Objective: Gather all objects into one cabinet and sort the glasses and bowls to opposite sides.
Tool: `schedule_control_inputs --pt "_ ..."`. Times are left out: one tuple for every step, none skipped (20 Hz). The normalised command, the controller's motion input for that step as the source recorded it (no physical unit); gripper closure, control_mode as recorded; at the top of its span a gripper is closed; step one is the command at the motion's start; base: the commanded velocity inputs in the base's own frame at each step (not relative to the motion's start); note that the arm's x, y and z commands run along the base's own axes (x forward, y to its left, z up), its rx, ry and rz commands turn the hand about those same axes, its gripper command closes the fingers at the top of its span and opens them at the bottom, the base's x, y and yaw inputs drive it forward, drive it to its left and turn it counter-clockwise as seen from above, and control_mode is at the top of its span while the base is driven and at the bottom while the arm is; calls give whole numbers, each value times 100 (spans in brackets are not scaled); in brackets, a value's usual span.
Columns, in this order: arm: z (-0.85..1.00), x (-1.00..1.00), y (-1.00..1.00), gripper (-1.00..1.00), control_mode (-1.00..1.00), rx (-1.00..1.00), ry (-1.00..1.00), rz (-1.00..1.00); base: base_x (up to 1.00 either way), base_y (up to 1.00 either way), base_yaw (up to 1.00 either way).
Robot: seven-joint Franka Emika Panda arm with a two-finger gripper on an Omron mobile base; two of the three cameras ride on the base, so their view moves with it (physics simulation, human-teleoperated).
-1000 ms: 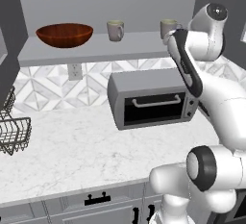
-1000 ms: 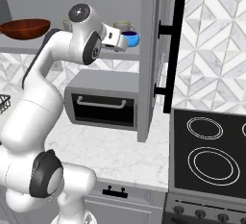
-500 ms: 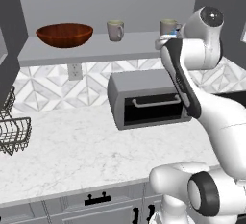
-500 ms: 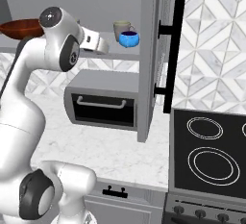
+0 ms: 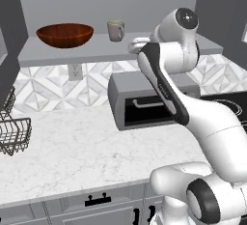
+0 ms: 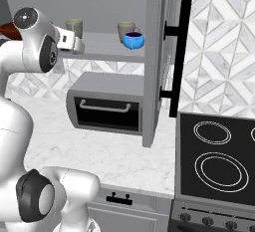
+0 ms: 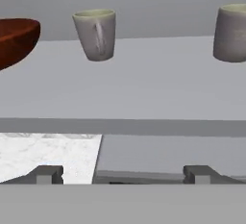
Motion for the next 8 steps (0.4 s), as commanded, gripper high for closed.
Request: schedule_control_inputs --pt "21 0 72 -100 -100 0 0 15 0 0 0" --pt "34 0 64 -100 -100 0 0 10 0 0 0" --pt "35 0 59 -100 -100 0 0 7 0 0 0" --pt "34 0 29 -100 -100 0 -6 6 0 0 0" --pt "32 4 12 -100 -100 0 -8 5 0 0 0" --pt "25 18 0 -100 -100 0 -7 3 0 0 0" --pt "11 35 0 -100 -100 1 -5 1 0 0 0" --pt "4 44 0 -100 -100 1 -7 0 0 0 0"
